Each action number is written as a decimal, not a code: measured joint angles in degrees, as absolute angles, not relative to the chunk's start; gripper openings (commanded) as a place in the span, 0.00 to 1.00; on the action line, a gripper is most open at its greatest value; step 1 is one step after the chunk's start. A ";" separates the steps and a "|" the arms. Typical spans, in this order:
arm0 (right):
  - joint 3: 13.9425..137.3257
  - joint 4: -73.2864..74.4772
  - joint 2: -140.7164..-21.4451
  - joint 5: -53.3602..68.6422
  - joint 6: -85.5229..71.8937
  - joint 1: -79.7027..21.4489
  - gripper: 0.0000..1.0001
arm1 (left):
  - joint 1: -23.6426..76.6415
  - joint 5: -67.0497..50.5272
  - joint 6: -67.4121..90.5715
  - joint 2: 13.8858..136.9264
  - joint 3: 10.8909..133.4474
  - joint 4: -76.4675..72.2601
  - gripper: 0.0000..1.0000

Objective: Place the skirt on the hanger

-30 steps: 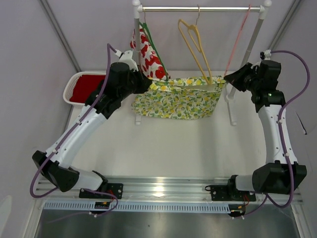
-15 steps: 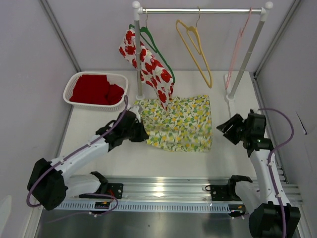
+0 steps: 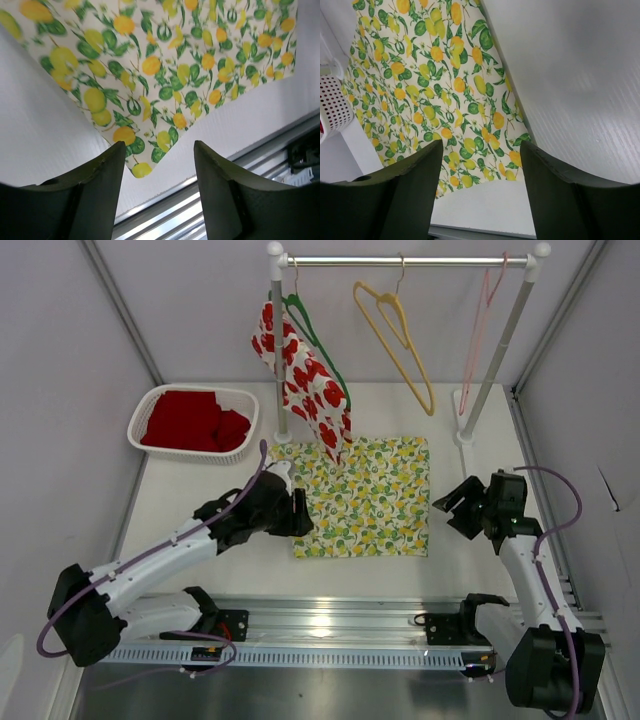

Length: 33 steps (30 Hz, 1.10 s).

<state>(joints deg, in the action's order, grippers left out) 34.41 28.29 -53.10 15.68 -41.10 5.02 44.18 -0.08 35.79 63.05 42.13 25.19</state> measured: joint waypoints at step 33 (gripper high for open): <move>55.53 30.17 -54.41 10.90 -32.42 2.46 0.55 | 57.39 31.11 13.34 95.04 113.23 5.02 0.82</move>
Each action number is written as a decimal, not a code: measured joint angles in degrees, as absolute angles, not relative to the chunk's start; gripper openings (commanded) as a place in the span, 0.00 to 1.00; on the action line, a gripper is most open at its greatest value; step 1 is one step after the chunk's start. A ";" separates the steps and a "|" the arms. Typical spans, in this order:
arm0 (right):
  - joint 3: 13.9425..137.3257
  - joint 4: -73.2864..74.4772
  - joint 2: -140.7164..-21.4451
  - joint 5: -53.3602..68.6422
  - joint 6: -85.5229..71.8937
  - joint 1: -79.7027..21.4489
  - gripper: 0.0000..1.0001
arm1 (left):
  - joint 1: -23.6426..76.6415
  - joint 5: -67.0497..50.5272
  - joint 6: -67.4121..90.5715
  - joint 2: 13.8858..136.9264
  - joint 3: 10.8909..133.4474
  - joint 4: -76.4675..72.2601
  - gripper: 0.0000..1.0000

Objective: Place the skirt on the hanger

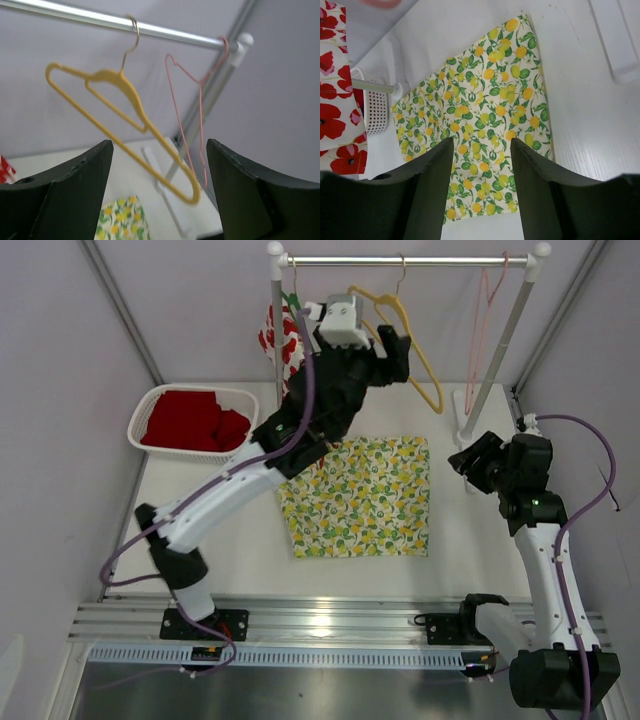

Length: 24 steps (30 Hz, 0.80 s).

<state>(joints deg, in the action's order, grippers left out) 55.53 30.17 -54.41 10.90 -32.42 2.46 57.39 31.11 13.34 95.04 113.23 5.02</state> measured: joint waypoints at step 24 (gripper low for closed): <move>51.07 33.15 -52.31 13.17 -29.45 2.33 0.52 | 52.77 49.63 1.96 129.38 141.36 -5.26 0.72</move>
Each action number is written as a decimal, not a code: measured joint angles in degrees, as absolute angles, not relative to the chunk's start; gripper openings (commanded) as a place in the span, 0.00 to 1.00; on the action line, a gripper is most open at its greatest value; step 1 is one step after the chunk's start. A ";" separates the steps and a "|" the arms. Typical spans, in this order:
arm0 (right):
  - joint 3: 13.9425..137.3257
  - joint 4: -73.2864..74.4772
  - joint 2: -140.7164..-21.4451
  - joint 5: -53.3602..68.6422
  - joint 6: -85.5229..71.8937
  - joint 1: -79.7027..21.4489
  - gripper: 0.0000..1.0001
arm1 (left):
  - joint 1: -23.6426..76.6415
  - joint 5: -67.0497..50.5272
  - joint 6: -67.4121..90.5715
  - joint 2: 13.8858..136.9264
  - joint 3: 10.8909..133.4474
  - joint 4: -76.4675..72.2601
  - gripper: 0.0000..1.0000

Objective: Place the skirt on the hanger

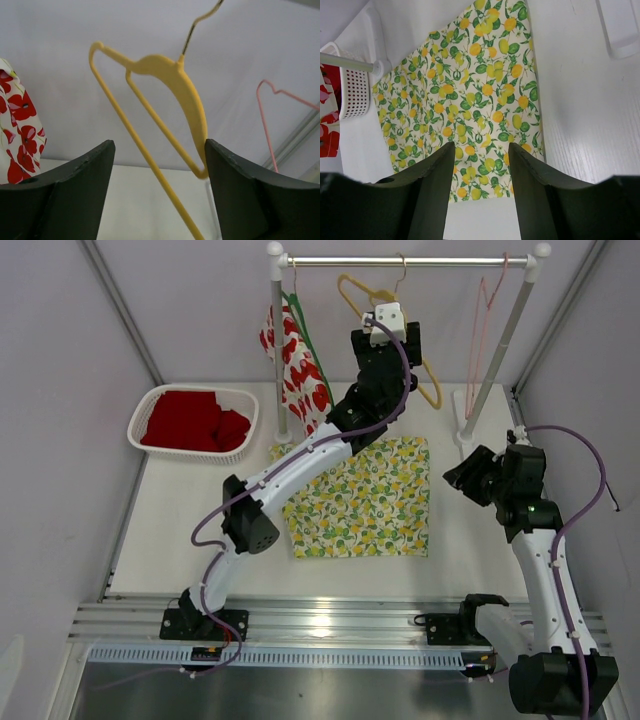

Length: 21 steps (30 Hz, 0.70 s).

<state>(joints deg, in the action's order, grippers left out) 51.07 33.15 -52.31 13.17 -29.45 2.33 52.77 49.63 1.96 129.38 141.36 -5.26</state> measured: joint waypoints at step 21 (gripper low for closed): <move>49.95 32.80 -51.40 16.93 -28.34 1.61 0.51 | 52.49 49.36 6.07 119.79 127.76 -0.73 0.71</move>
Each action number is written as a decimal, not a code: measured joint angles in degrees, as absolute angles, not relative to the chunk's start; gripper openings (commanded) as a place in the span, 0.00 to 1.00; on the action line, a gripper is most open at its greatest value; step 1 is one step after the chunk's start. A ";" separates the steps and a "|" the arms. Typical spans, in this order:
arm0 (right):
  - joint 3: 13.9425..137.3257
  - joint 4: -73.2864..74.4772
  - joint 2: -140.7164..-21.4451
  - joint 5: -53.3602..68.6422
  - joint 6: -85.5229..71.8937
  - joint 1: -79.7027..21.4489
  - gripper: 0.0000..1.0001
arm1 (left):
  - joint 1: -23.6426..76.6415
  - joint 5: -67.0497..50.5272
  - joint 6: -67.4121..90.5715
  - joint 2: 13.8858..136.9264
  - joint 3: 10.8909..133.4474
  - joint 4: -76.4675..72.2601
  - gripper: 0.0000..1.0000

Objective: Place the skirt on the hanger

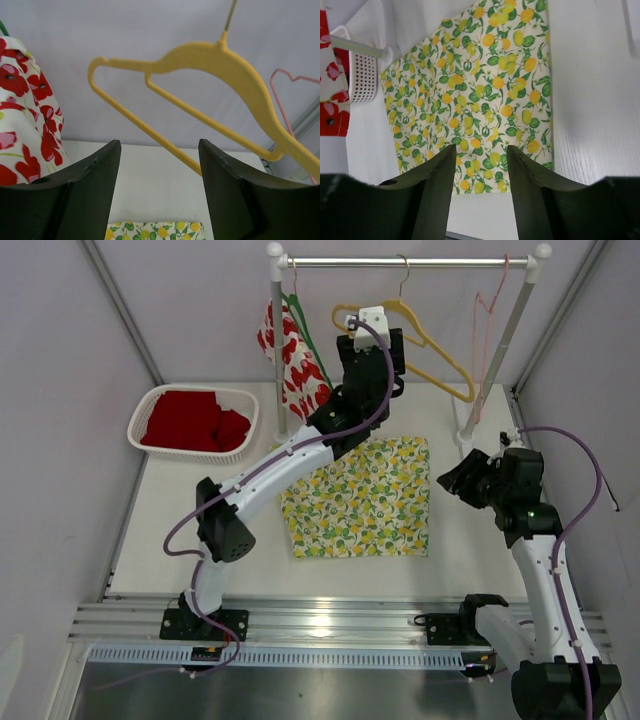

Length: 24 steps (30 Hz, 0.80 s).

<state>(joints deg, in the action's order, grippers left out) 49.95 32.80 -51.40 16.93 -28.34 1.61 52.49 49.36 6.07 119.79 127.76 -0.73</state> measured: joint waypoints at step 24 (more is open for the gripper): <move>97.91 17.39 -80.99 21.63 -15.33 -6.85 0.79 | 52.49 33.39 15.68 86.00 94.52 7.94 0.71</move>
